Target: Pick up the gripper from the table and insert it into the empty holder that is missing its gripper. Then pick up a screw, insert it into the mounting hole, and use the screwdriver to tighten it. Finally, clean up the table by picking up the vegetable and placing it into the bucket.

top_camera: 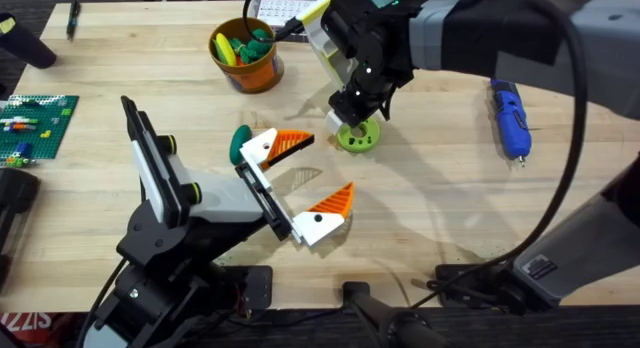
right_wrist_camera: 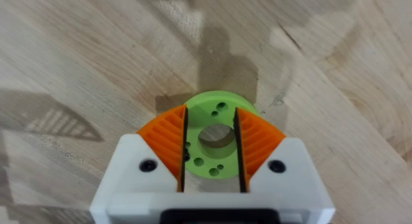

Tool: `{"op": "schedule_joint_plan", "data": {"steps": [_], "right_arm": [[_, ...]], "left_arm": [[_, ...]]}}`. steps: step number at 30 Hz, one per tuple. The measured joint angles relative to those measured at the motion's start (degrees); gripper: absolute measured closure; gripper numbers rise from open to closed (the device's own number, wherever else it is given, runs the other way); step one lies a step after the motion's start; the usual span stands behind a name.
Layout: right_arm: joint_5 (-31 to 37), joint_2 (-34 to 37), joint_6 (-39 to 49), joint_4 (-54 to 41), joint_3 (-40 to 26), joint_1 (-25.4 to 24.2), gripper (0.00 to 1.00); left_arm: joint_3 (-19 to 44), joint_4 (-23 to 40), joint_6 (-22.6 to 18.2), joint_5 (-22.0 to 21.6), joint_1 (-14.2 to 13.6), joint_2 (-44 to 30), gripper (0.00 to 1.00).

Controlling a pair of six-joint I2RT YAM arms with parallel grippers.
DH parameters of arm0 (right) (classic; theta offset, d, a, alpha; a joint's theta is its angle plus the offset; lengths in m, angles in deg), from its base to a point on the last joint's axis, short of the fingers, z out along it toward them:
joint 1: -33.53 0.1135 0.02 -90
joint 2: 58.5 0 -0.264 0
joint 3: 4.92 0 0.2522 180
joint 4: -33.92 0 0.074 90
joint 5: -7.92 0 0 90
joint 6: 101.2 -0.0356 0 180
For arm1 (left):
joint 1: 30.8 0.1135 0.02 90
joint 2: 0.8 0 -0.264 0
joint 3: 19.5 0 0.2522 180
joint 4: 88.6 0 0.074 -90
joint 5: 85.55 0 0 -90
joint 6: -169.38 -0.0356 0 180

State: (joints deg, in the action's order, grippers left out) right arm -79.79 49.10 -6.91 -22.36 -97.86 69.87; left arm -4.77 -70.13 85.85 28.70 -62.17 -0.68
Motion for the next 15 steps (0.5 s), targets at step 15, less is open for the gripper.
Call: {"op": "schedule_joint_plan", "data": {"steps": [15], "right_arm": [[-4.2, -2.8, -2.4, -7.7, -1.0, -1.8, 0.592]], "left_arm": [[0.0, -0.3, 0.0, 0.0, 0.0, -0.1, 0.008]]}}
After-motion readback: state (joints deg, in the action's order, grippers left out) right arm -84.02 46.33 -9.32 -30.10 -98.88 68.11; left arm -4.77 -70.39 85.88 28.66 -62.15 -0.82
